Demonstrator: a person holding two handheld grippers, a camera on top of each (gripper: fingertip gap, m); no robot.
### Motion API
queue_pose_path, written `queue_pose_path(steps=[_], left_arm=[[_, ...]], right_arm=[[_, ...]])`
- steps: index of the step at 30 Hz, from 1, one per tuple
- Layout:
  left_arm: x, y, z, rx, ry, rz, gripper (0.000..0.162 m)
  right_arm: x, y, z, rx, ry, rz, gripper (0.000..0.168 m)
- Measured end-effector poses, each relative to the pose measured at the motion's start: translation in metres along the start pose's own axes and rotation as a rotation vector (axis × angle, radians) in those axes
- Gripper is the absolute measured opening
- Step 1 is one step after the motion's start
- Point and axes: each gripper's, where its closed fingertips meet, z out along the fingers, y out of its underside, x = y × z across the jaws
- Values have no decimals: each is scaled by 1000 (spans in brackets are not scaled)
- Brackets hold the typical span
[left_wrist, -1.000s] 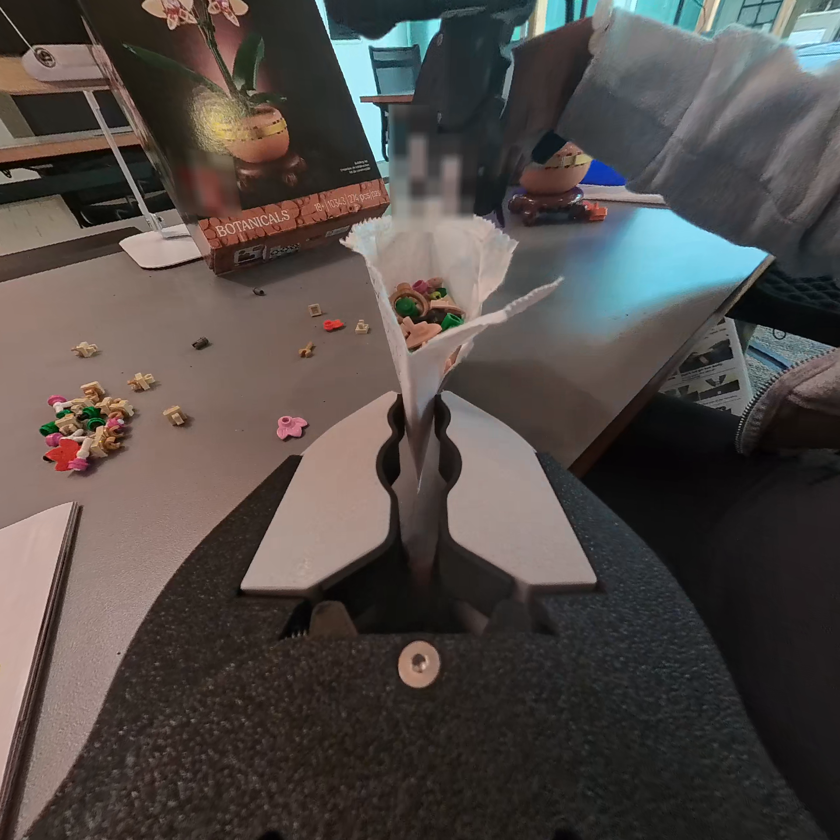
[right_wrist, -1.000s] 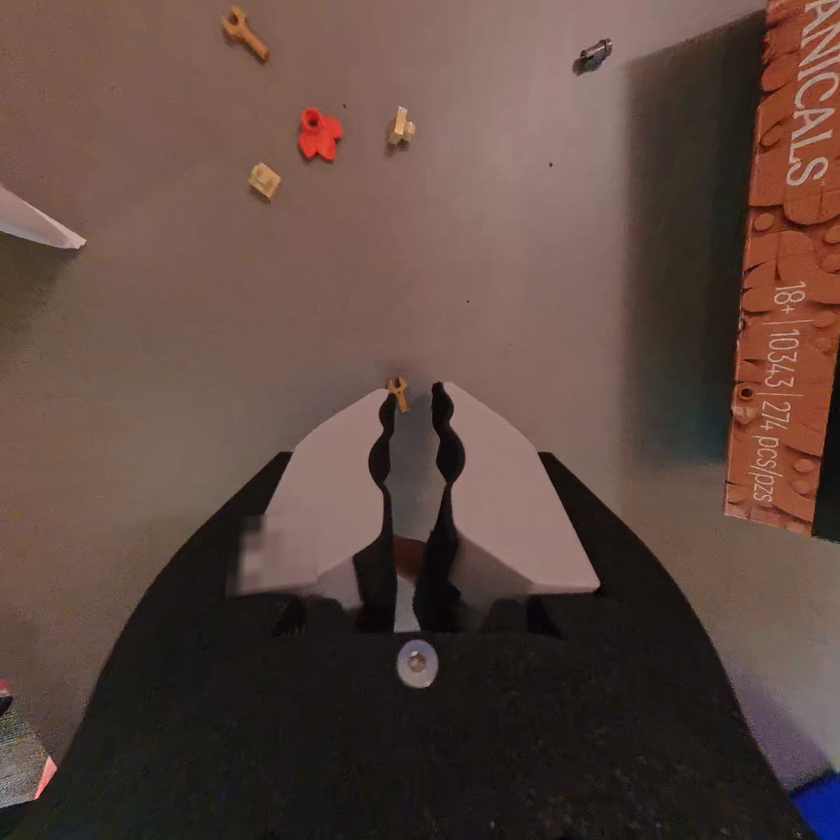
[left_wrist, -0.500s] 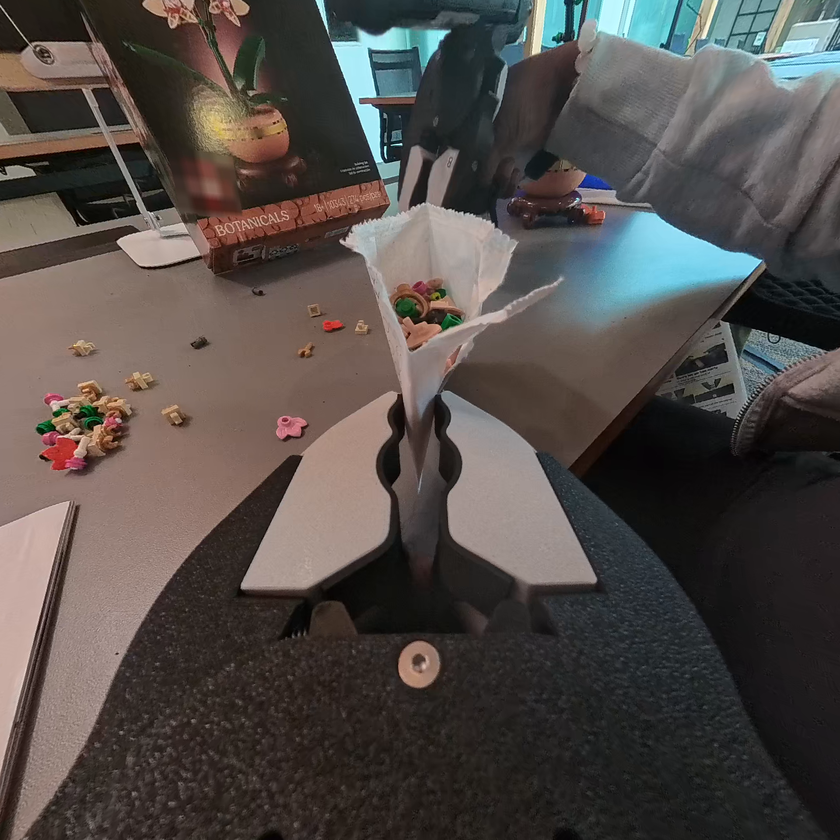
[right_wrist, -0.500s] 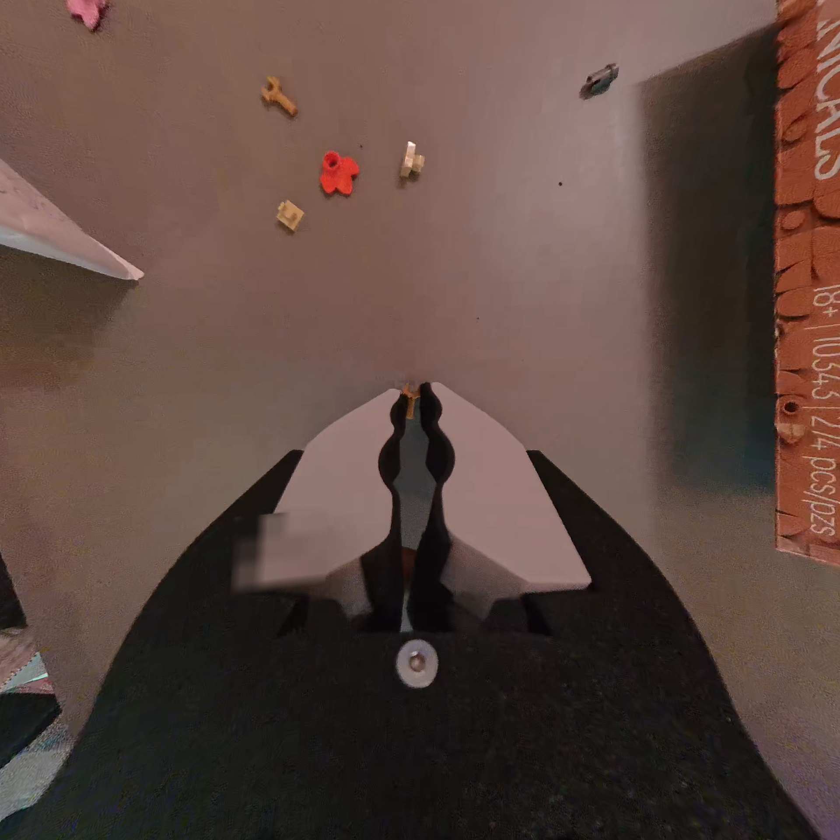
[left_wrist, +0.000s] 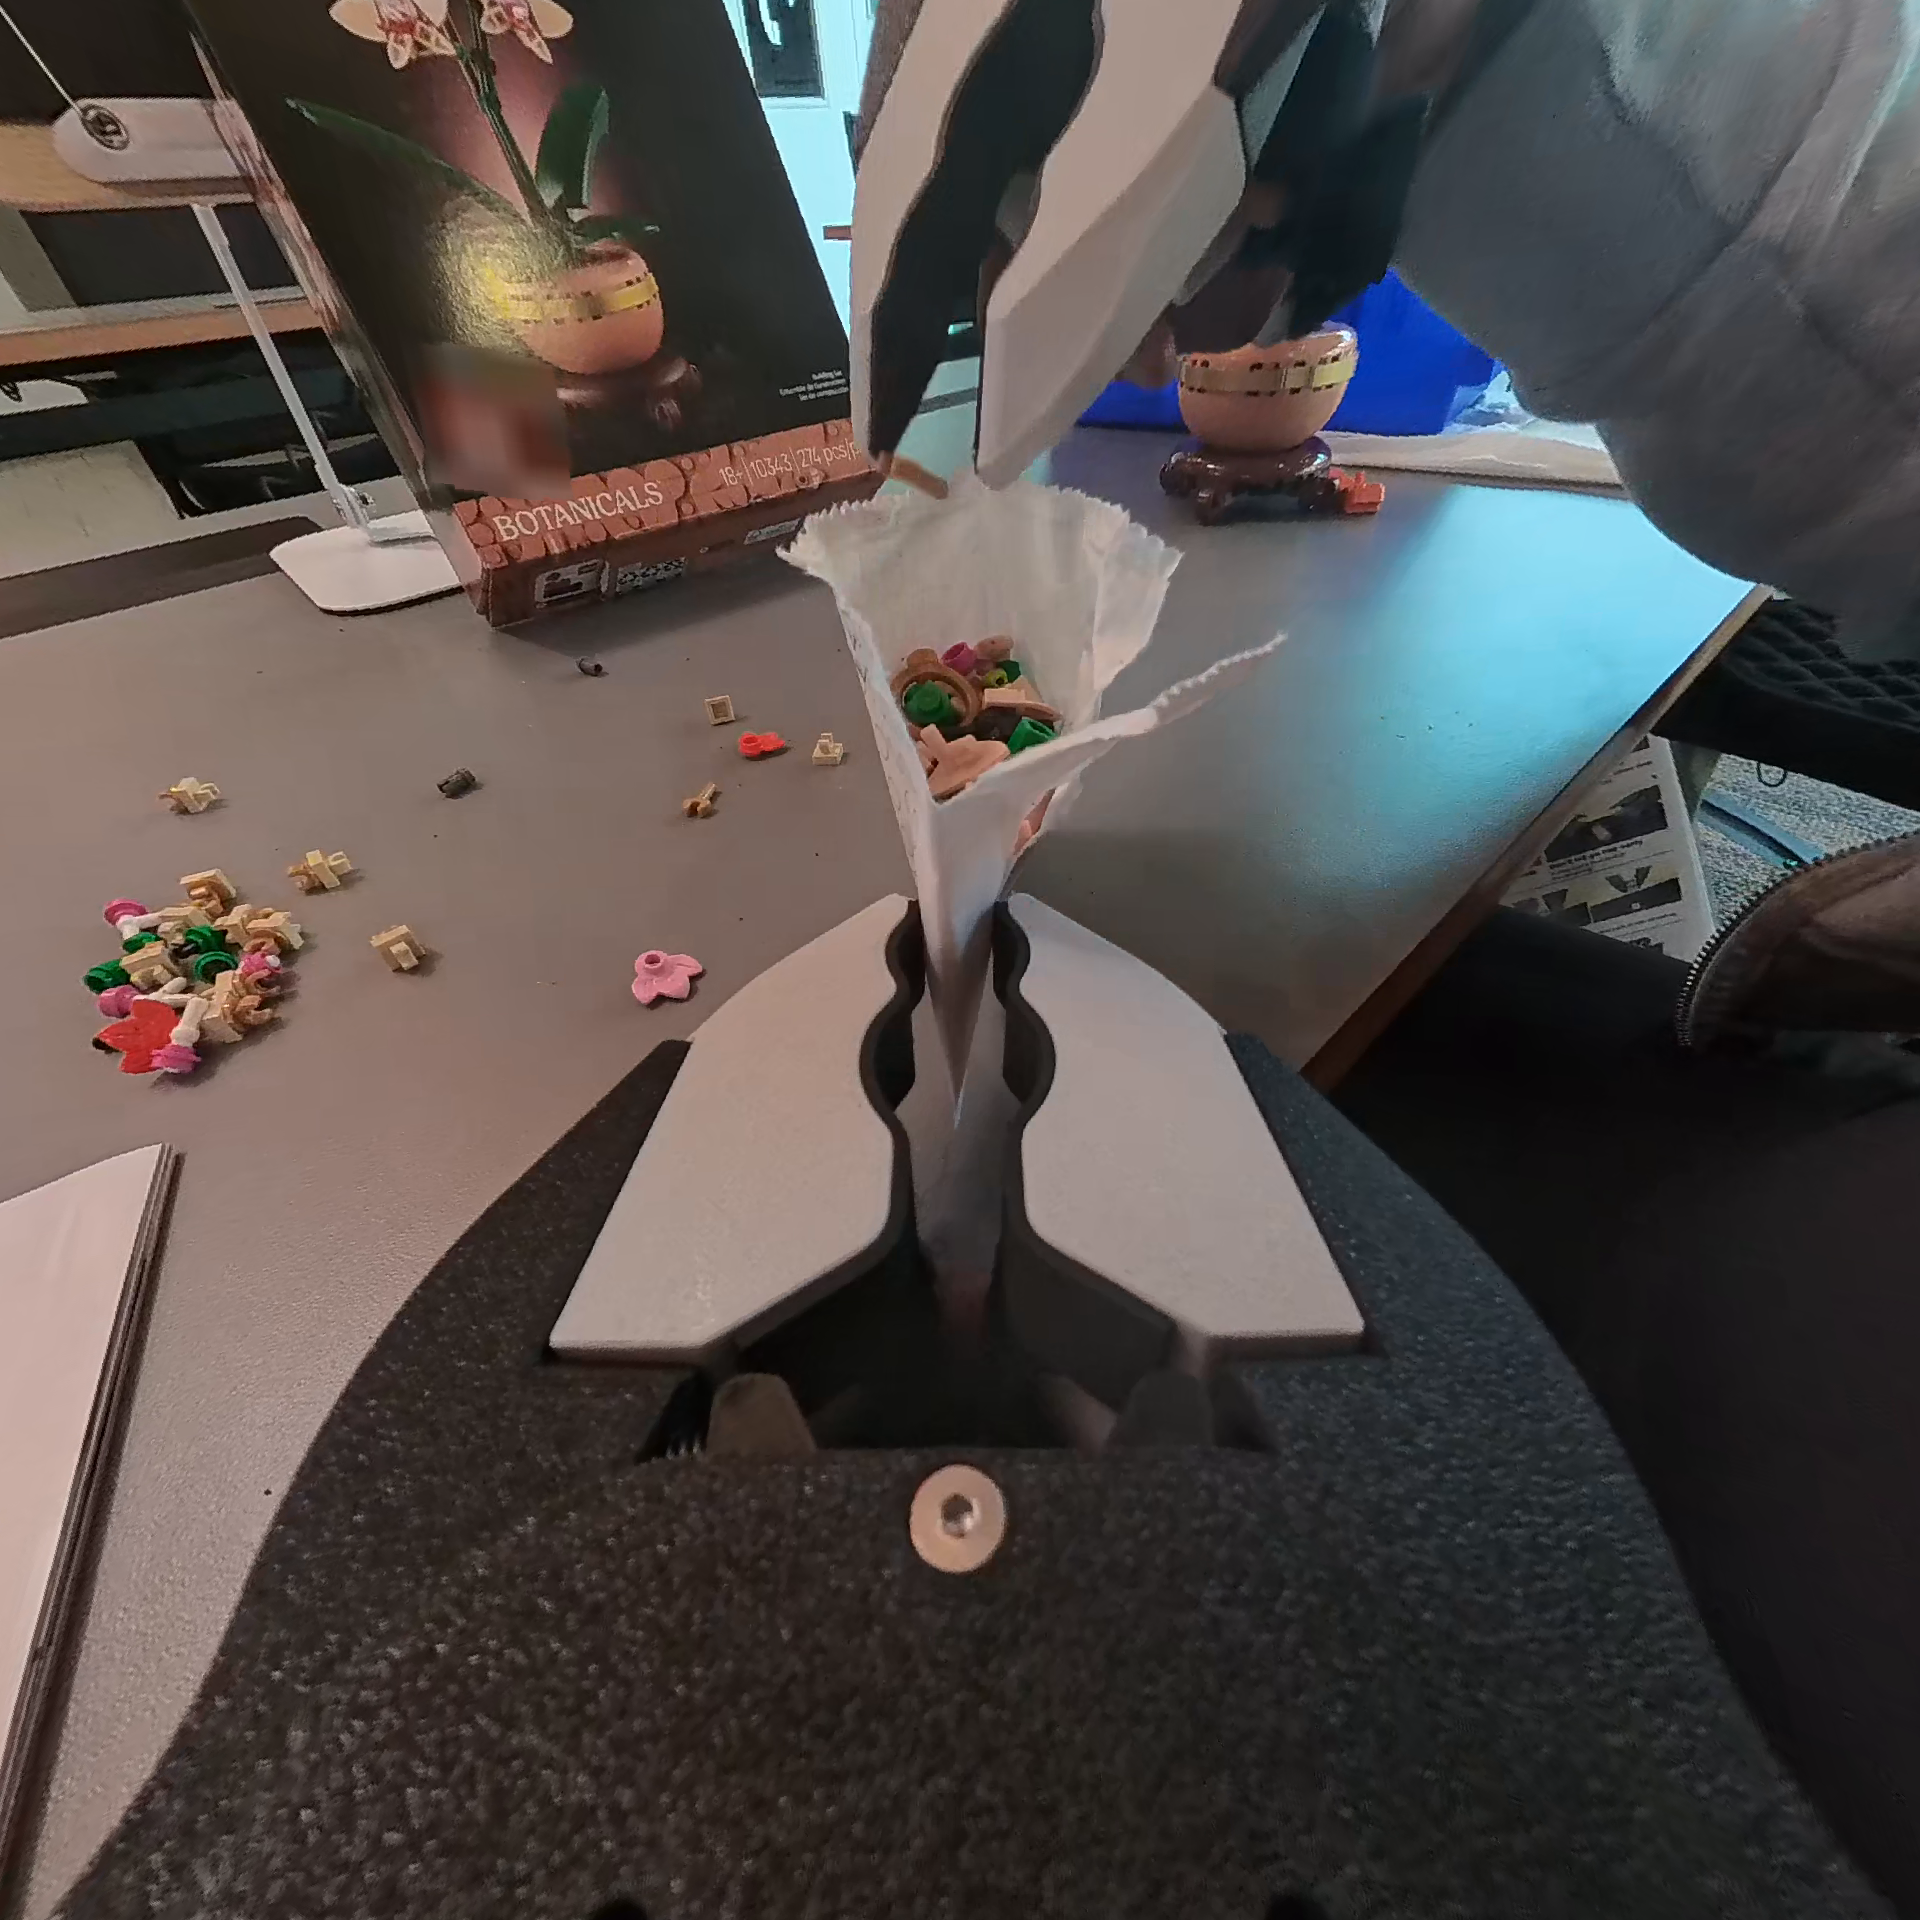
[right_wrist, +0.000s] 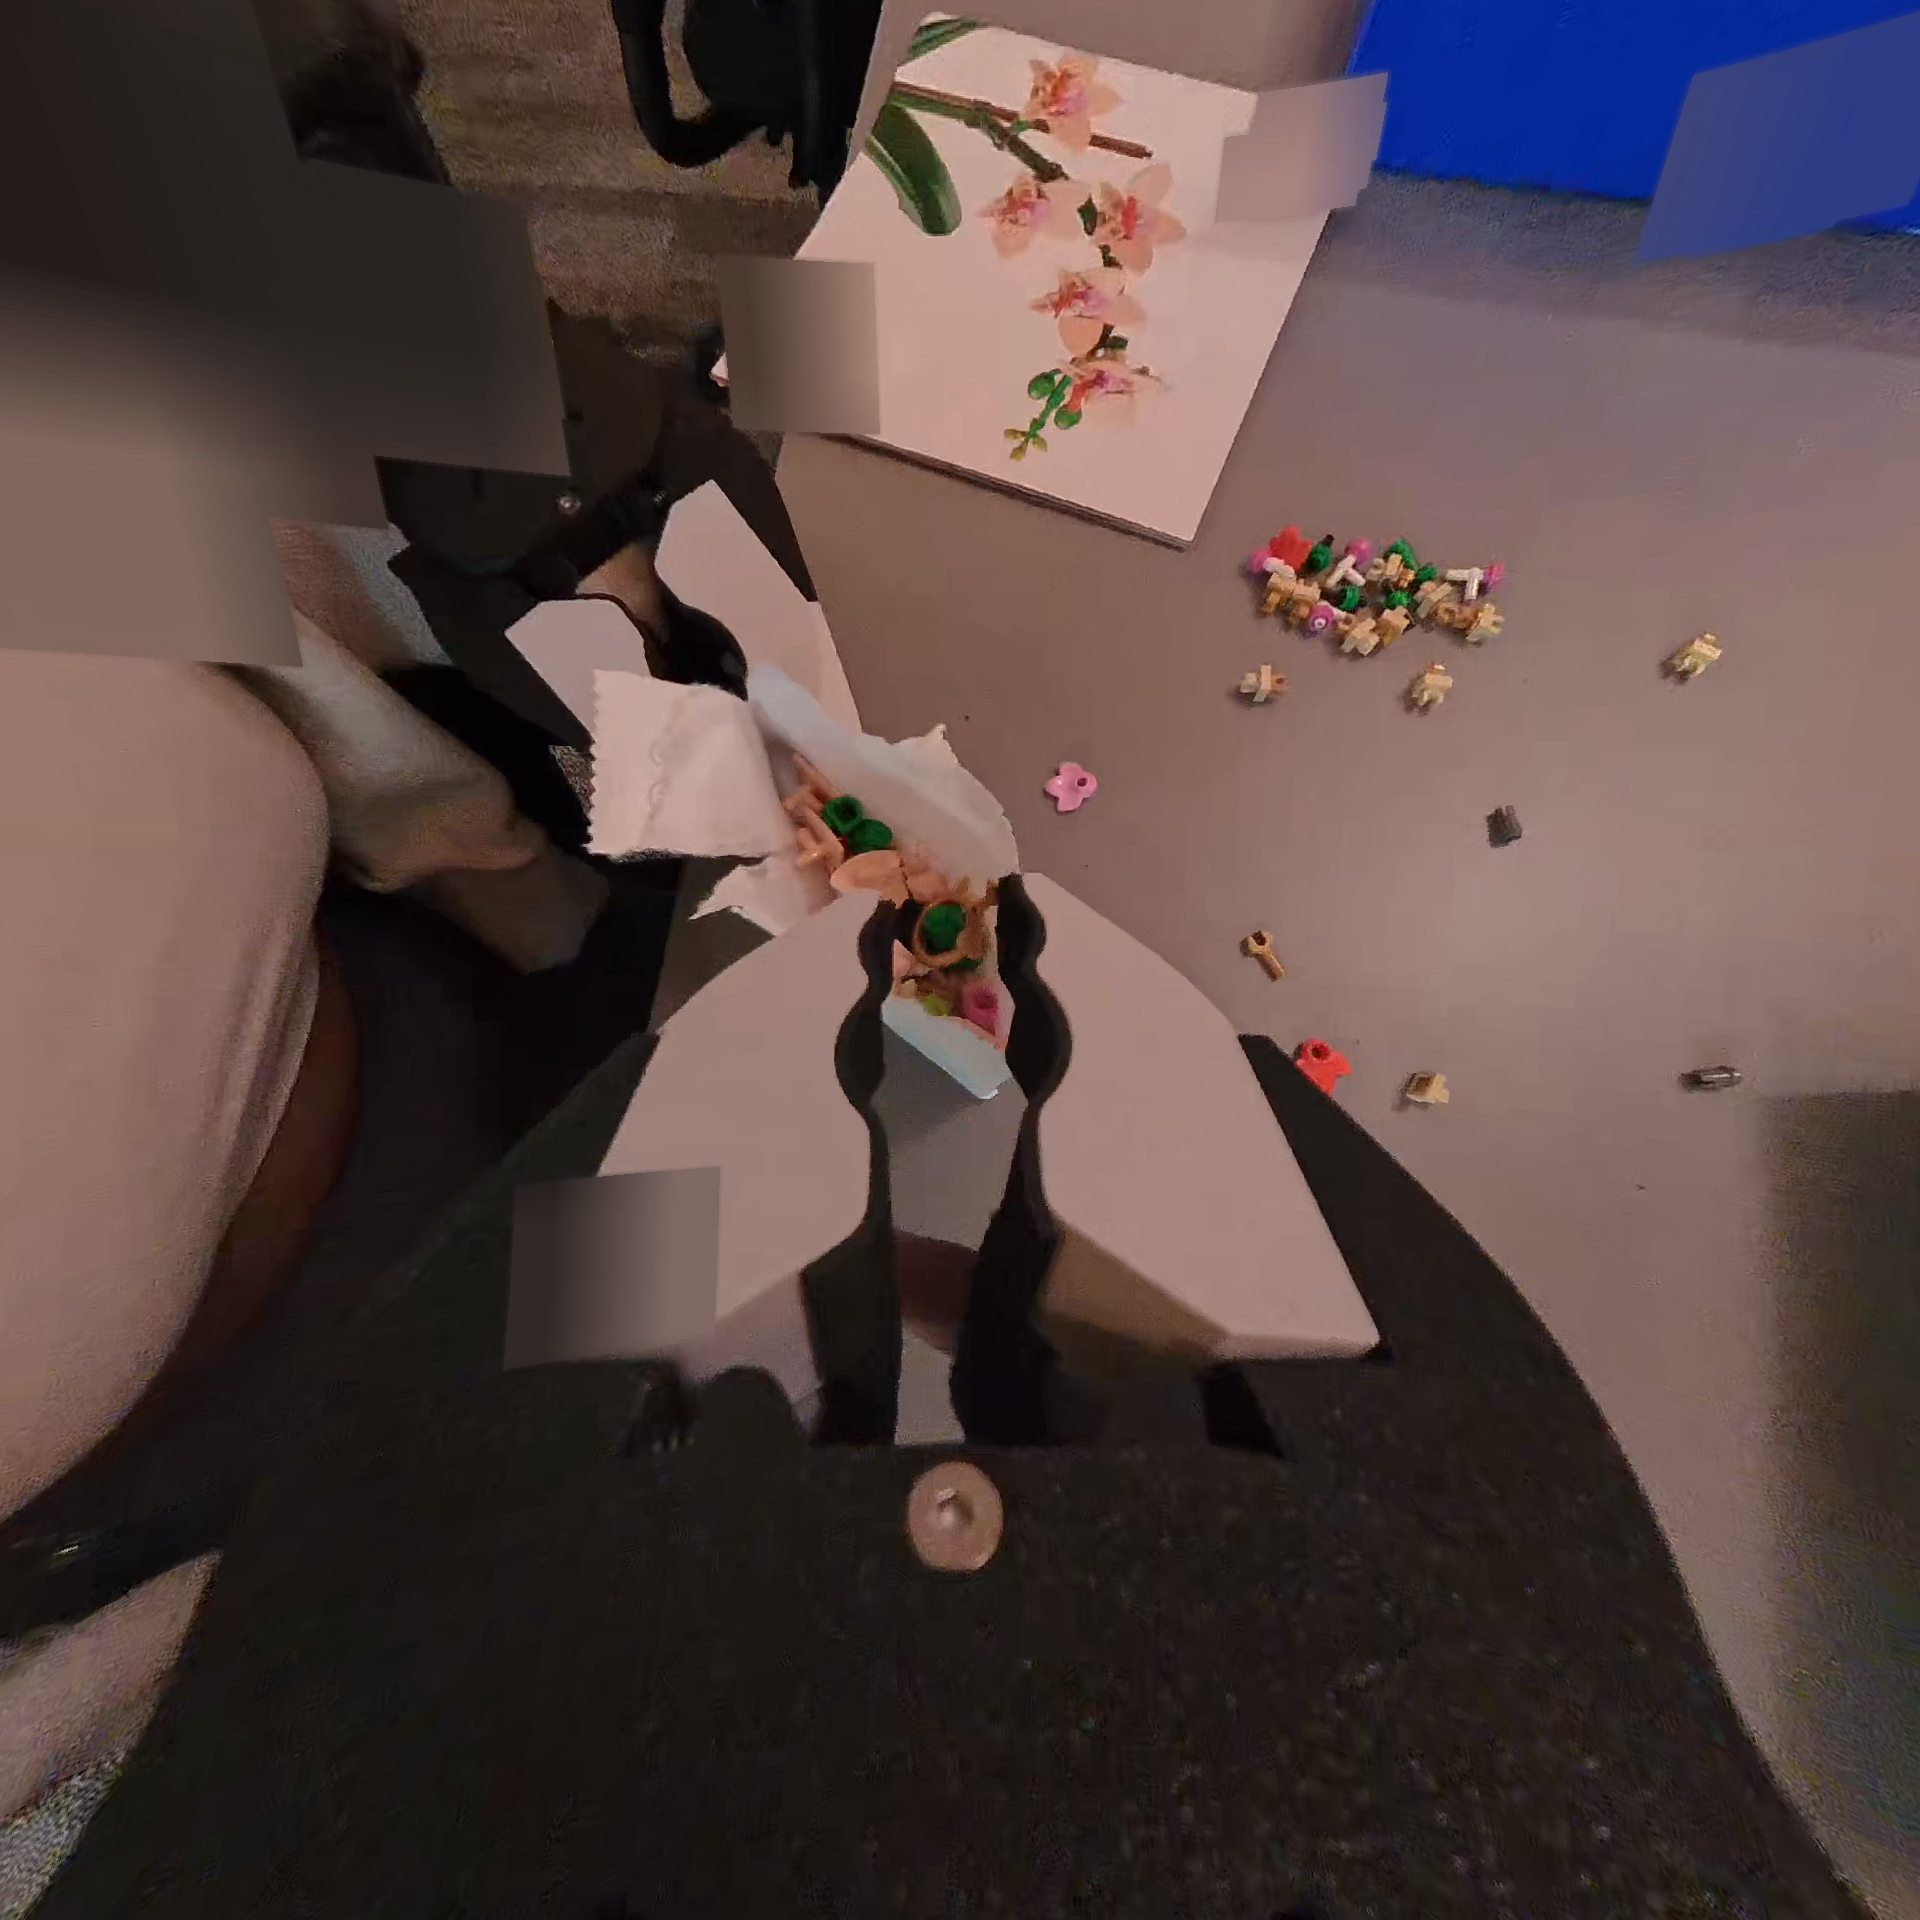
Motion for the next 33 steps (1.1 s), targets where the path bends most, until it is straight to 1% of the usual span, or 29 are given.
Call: queue_pose_path(steps=[3,5,7,9,11,14,16,18,20,22,24,25,26,28,33], left_arm=[[0,0,0,0,0,-2,11],[0,0,-1,1,1,-4,11],[0,0,0,2,1,-6,11],[0,0,0,2,2,-7,11],[0,0,0,3,2,-9,11],[-1,0,0,4,4,-12,11],[0,0,0,4,3,-12,12],[0,0,-1,4,3,-11,12],[0,0,0,4,3,-9,12],[0,0,-1,3,3,-7,12],[0,0,-1,2,3,-5,12],[0,0,0,1,2,-3,12],[0,1,0,1,2,-1,12],[0,0,0,2,1,-1,11],[0,0,0,5,5,-12,11]], right_arm=[[-2,-6,-6,53,-35,15,20],[-3,-3,-6,29,-50,-11,25],[-1,3,-4,-8,-40,-17,26],[-4,8,-4,-27,-65,-13,27],[-7,9,-7,-17,-92,-17,28],[-10,11,-11,-14,-124,-33,34],[-8,16,-11,-37,-99,-64,41],[-5,19,-13,-54,-74,-91,42],[8,16,-19,-15,-17,-103,35],[42,18,-22,13,93,-25,28],[85,41,-16,-63,213,121,22],[97,54,-7,-110,225,161,21],[101,63,3,-138,199,173,17],[102,73,19,-165,194,158,16],[100,79,40,-191,169,147,24]])
